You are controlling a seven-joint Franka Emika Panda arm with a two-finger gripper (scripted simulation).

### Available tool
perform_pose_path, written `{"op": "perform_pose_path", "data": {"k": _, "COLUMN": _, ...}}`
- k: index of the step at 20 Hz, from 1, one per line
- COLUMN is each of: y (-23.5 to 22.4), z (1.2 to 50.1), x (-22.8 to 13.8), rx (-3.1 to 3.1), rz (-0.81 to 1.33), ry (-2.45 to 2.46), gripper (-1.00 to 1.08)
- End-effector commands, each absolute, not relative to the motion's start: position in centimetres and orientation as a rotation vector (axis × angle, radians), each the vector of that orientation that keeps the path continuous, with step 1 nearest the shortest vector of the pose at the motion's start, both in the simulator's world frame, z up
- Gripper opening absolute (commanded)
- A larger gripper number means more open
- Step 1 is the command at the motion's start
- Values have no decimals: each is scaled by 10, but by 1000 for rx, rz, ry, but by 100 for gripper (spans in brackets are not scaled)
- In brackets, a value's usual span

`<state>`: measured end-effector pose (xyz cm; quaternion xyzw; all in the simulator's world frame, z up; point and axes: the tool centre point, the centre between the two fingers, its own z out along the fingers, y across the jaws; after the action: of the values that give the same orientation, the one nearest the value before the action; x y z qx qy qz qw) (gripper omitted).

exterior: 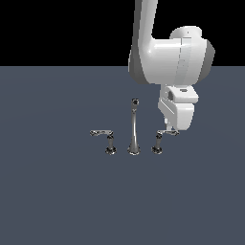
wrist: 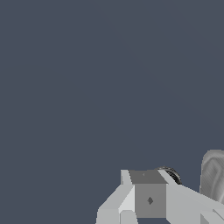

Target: Turn on the faucet by rotating a designated handle.

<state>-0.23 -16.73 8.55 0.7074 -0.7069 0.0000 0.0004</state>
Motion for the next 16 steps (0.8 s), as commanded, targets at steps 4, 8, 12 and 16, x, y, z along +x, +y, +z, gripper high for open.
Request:
{"op": "perform_pose_path", "data": {"k": 4, "y": -173, "z": 86, "x": -16, "rx": 2221, "rz": 0, "ry": -2220, "gripper": -100}}
{"op": "perform_pose_path", "data": {"k": 8, "y": -179, "z": 85, "x": -31, "rx": 2221, "rz": 0, "ry": -2220, "gripper": -100}}
{"op": "perform_pose_path", "data": {"k": 12, "y": -186, "z": 86, "x": -45, "rx": 2221, "rz": 0, "ry": -2221, "gripper": -100}}
{"op": "perform_pose_path", "data": {"k": 16, "y": -178, "z": 86, "x": -42, "rx": 2237, "rz": 12, "ry": -2215, "gripper": -100}}
